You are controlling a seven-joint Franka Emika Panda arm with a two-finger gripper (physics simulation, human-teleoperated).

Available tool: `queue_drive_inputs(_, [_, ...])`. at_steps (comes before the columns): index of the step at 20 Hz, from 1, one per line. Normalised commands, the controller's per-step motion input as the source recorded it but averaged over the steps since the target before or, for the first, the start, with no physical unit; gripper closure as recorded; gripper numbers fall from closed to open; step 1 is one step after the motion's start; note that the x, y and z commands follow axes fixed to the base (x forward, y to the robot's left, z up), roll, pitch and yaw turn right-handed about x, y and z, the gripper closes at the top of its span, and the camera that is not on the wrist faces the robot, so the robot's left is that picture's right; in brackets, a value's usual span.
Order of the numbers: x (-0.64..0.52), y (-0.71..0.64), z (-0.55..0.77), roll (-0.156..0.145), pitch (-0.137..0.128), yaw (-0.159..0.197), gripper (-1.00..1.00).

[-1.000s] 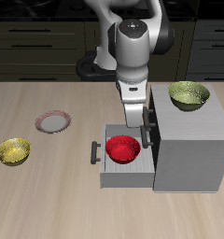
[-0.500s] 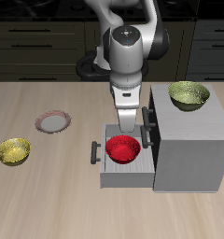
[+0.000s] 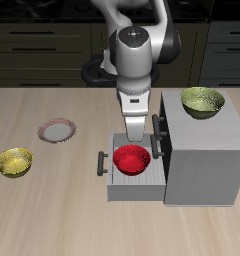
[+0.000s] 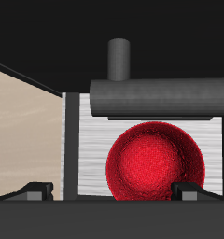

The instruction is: Place the red bowl on the plate and close the bottom drawer of the white cabinet

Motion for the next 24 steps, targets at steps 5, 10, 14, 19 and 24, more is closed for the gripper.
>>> queue_drive_inputs(5, [0.06, -0.01, -0.07, 0.006, -0.008, -0.001, -1.00])
queue_drive_inputs(10, [0.01, 0.03, -0.22, -0.002, 0.000, 0.004, -1.00])
queue_drive_inputs(14, [-0.06, 0.03, -0.15, -0.010, 0.013, -0.002, -1.00])
queue_drive_inputs(19, [-0.08, 0.01, -0.03, -0.003, 0.004, -0.013, -1.00])
queue_drive_inputs(24, [-0.16, -0.09, -0.03, -0.015, 0.013, -0.017, -1.00])
